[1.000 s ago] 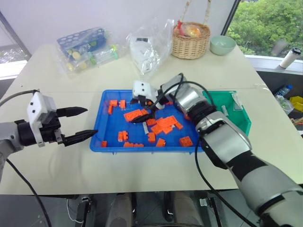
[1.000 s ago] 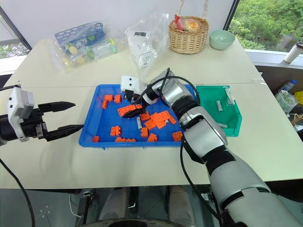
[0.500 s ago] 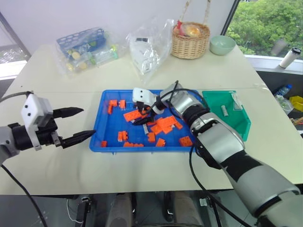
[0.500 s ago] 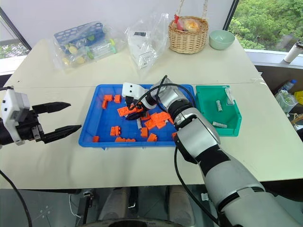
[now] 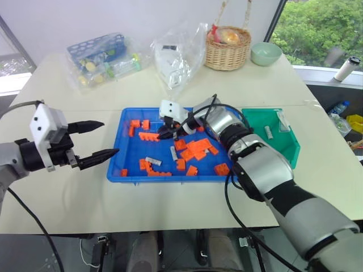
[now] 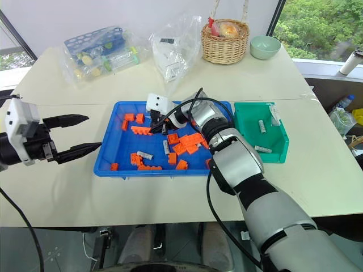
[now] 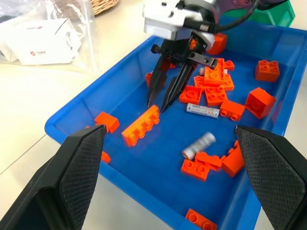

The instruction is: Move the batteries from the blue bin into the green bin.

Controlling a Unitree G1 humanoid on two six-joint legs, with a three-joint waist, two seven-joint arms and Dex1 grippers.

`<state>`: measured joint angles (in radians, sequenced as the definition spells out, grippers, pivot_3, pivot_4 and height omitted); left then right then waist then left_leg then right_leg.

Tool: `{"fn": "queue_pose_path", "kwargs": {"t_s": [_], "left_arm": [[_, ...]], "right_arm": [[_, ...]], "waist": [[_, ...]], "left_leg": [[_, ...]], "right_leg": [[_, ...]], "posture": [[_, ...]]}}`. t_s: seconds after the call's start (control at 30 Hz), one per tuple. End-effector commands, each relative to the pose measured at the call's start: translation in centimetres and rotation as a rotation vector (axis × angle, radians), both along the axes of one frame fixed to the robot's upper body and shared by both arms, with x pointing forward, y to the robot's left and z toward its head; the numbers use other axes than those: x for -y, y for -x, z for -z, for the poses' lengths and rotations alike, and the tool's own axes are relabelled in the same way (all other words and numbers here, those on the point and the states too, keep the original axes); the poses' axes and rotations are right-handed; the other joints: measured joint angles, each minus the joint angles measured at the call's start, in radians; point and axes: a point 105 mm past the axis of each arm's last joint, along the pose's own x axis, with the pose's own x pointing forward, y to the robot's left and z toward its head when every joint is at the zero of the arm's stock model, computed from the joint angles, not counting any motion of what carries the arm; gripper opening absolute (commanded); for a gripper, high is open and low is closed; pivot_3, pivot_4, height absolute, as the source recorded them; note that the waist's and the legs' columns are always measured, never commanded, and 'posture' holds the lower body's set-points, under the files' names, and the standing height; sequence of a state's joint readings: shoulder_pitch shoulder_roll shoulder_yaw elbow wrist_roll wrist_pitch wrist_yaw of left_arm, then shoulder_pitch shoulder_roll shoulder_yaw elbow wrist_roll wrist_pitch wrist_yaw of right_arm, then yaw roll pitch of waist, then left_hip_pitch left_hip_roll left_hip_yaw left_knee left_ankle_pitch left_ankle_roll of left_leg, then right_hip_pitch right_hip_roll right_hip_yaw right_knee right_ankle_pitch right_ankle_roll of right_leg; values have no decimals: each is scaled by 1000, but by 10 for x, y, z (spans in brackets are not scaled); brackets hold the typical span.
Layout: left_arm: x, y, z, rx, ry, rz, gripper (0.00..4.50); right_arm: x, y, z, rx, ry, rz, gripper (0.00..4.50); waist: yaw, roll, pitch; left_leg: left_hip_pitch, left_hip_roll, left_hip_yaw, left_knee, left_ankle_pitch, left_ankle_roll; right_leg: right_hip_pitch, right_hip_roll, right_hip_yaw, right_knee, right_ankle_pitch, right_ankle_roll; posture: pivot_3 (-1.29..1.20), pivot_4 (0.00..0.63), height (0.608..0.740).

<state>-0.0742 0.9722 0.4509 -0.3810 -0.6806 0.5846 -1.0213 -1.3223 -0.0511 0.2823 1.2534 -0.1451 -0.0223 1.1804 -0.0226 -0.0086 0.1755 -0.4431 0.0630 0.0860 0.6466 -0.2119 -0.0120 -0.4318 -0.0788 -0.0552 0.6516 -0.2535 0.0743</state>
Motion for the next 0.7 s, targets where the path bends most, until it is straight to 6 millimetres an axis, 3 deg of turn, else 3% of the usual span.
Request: {"fn": "queue_pose_path", "kwargs": {"t_s": [0.03,0.17,0.23,0.33,0.53,0.7], "left_arm": [[-1,-2,-9,33,-20,0,4500],[-1,-2,-9,28,-19,8,4500],[1,-2,-8,19,-21,18,4500],[2,-1,-7,10,-24,34,4500],[3,-6,-6,5,-29,51,4500],[5,-9,-4,-4,-26,75,4500]], "right_arm": [[-30,12,-31,46,-96,-92,1068],[-50,23,-37,43,-149,-115,1068],[-50,23,-36,51,-141,-83,1068],[-41,26,-32,58,-107,-46,1068],[-6,51,5,-71,50,19,1068],[1,59,23,-116,95,79,1068]], "waist": [[-2,0,0],[-8,0,0],[-8,0,0],[0,0,0],[6,-1,0],[-1,-1,0]], "left_leg": [[0,0,0,0,0,0],[0,0,0,-1,0,0],[0,0,-1,-1,0,0],[0,0,-1,0,0,0],[-1,0,-1,1,0,0],[0,0,0,0,0,0]], "right_leg": [[0,0,0,0,0,0],[0,0,0,0,0,0],[0,0,0,0,0,0],[0,-1,0,0,0,0],[0,-1,0,0,0,0],[-1,0,0,1,0,0]], "posture": [[0,150,736],[0,150,736],[0,150,736],[0,150,736],[0,150,736],[0,150,736]]}}
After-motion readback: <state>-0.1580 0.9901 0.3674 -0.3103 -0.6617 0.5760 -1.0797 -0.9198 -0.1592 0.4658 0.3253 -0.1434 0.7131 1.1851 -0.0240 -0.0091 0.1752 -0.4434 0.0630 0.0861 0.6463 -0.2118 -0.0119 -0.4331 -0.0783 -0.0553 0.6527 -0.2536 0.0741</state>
